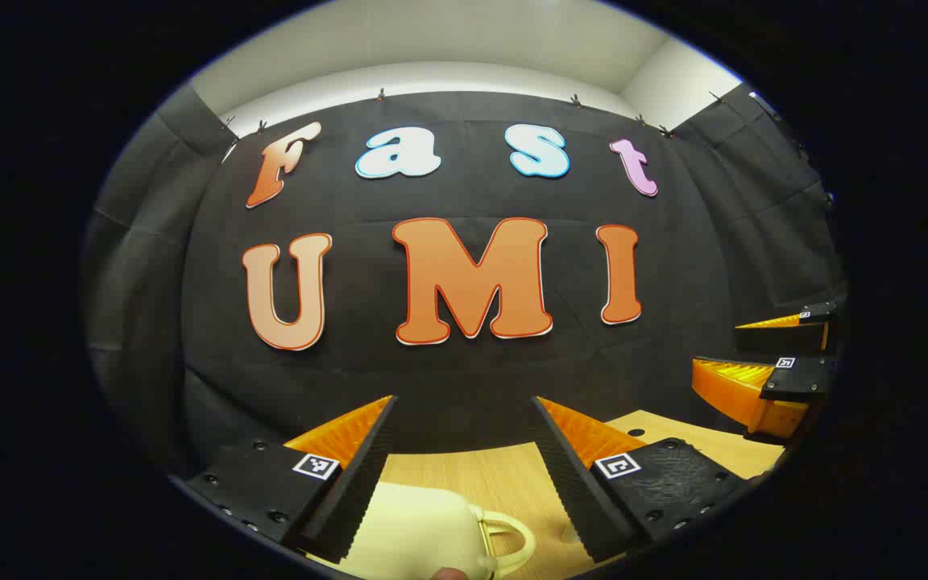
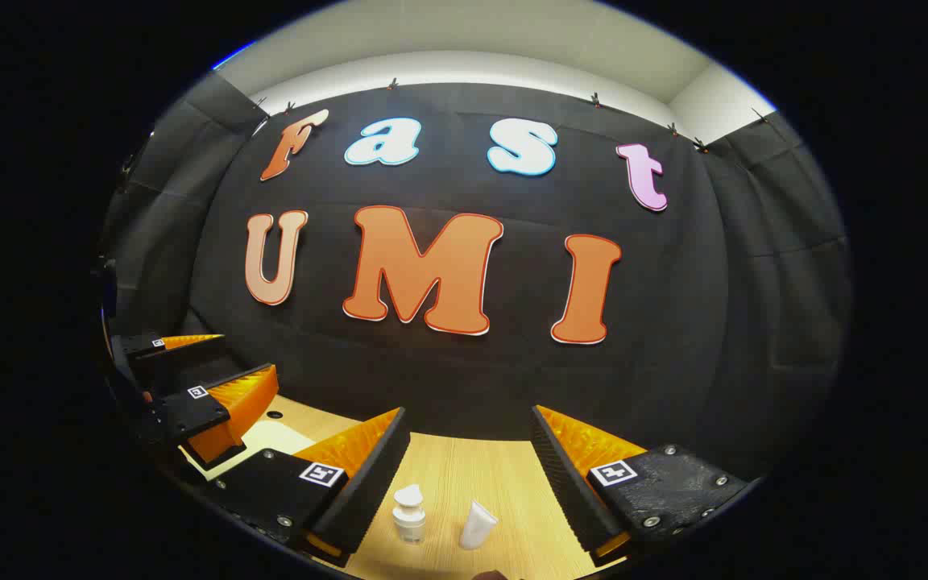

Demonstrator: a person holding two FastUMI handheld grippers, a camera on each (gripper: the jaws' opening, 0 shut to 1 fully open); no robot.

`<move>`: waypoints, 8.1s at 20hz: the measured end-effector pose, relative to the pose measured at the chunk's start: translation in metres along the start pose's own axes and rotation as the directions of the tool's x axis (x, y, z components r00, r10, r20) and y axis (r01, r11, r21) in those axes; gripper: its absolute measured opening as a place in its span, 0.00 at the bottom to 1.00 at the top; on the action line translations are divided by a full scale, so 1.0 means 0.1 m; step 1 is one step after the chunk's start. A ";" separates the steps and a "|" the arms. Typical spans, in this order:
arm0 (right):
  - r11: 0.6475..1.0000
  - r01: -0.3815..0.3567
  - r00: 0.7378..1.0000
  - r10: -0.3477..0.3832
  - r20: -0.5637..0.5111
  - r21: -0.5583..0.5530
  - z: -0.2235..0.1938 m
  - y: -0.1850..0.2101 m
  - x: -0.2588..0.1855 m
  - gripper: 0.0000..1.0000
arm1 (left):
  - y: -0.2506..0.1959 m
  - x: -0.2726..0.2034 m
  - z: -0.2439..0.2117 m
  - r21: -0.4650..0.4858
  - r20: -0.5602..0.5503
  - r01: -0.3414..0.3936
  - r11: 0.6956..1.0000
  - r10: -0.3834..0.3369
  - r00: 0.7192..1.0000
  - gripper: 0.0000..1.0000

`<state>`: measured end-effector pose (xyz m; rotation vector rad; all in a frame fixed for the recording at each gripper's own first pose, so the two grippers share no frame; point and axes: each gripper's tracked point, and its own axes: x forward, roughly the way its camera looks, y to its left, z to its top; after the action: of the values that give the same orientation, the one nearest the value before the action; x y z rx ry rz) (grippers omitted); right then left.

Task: First open the suitcase, pack the skin care products into it, and then close the suitcase.

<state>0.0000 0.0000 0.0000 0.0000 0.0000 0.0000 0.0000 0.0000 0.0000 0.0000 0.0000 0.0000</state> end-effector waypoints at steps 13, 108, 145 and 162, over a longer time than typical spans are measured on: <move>0.999 -0.052 0.998 0.052 0.029 -0.007 0.00 -0.11 0.20 0.96 | -0.25 0.26 -0.12 0.024 -0.031 -0.018 1.000 0.019 0.999 0.99; 0.988 -0.028 0.998 0.018 -0.063 -0.153 -0.32 0.32 0.45 0.96 | -0.08 0.36 -2.18 0.234 -0.661 -0.427 0.873 0.465 0.589 0.03; 0.998 -0.020 0.989 0.012 -0.147 -0.052 -0.97 -0.51 0.29 0.96 | -4.94 1.03 0.34 0.086 -0.211 0.002 0.996 0.016 0.977 1.00; 0.995 -0.090 0.965 0.079 -0.251 -0.034 -1.48 -0.61 0.13 0.96 | -6.40 0.81 -0.98 0.063 -0.438 0.250 0.966 -0.198 0.877 0.99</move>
<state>0.0133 -0.0611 -0.1484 -0.0454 0.2518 0.0855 0.0808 -0.6401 -0.0977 0.1193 0.4440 -0.2346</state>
